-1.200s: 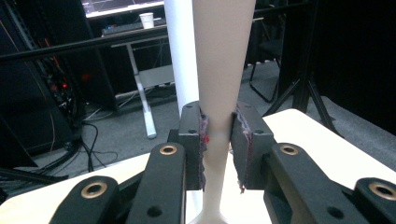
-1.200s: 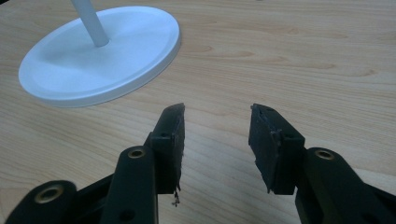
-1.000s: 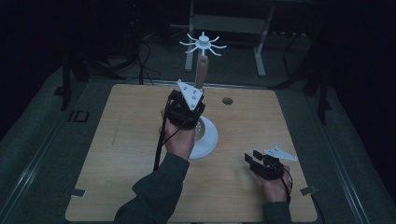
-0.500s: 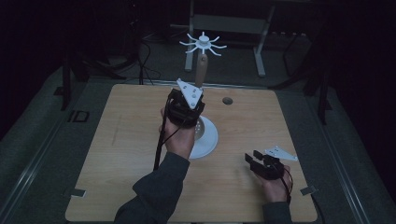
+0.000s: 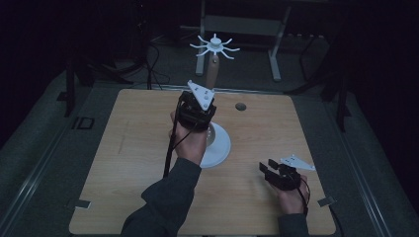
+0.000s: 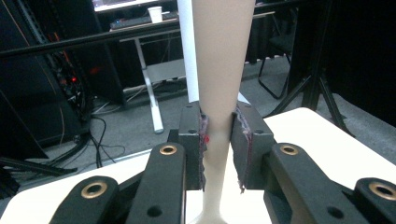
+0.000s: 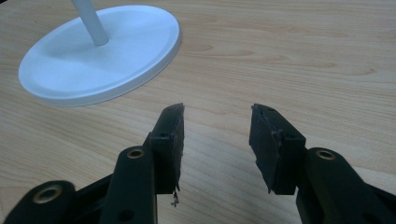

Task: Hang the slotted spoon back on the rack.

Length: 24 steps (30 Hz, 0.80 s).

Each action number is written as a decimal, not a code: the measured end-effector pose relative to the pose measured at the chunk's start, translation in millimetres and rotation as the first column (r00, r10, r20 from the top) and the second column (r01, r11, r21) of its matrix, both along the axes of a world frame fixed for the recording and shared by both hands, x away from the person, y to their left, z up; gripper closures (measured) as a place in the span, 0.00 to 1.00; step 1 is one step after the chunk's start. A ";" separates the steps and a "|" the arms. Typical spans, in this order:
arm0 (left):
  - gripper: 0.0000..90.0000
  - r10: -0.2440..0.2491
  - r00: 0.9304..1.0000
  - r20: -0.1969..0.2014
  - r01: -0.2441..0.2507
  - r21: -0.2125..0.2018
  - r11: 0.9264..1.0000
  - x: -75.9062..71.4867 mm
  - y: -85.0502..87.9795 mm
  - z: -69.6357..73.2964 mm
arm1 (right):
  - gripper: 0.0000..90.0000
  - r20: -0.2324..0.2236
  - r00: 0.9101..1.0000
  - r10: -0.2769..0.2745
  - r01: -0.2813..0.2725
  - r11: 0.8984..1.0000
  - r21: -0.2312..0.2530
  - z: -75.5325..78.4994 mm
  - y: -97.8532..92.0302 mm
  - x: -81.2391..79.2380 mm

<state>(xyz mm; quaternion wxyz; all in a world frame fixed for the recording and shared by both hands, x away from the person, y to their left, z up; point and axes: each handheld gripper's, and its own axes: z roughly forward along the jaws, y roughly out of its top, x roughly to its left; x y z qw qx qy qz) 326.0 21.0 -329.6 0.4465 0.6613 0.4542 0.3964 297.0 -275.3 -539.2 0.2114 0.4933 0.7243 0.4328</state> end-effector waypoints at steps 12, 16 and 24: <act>0.83 0.011 1.000 -0.010 -0.011 0.000 1.000 6.1 0.8 -5.1 | 0.61 -0.001 1.000 0.000 0.000 1.000 0.001 -0.4 -0.8 0.1; 0.80 0.000 1.000 -0.002 0.000 -0.002 1.000 2.9 2.3 -6.1 | 0.61 -0.001 1.000 0.000 0.000 1.000 -0.001 -0.4 -0.2 -0.1; 0.67 -0.050 0.999 0.013 0.050 -0.016 0.999 -7.4 3.9 -3.1 | 0.60 -0.002 1.000 -0.002 0.002 1.000 -0.004 -0.5 -0.2 -0.1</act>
